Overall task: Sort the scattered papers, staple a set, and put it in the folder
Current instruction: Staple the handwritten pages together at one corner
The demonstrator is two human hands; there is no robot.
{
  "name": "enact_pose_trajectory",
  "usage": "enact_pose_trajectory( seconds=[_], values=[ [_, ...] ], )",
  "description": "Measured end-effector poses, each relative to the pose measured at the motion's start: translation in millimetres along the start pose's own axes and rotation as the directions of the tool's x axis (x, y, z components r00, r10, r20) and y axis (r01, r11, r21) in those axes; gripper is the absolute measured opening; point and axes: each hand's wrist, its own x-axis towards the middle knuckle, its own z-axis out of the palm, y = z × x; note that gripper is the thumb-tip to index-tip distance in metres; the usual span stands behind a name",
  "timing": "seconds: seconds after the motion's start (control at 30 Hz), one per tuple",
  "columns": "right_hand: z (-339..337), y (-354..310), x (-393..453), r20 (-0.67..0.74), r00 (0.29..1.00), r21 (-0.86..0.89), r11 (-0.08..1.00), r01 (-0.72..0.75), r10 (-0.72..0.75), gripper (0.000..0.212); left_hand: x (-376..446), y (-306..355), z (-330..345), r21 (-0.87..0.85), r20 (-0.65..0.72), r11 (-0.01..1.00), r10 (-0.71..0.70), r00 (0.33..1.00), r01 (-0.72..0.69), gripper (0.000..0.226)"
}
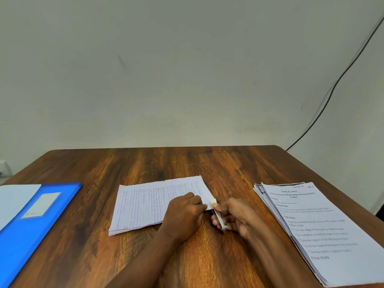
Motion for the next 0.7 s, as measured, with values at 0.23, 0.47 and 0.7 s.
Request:
enact_pose_trajectory(
  seconds=[0.23, 0.47, 0.7],
  values=[
    [2.9, 1.0, -1.0, -0.033, 0.999, -0.03, 0.999, 0.025, -0.026, 0.019, -0.9, -1.2, 1.7, 0.007, -0.005, 1.0, -0.008, 1.0, 0.008, 0.014],
    [-2.3, -1.1, -12.2, 0.053, 0.999, -0.083, 0.996, 0.013, -0.009, 0.031, -0.4, -1.3, 1.0, 0.029, 0.001, 0.999, -0.028, 1.0, 0.028, 0.009],
    [-17.7, 4.5, -17.7, -0.281, 0.919, -0.483, 0.868, 0.114, -0.276, 0.031, -0.4, -1.6, 3.3, -0.006, -0.006, 0.999, -0.049, 0.999, 0.048, 0.018]
  ],
)
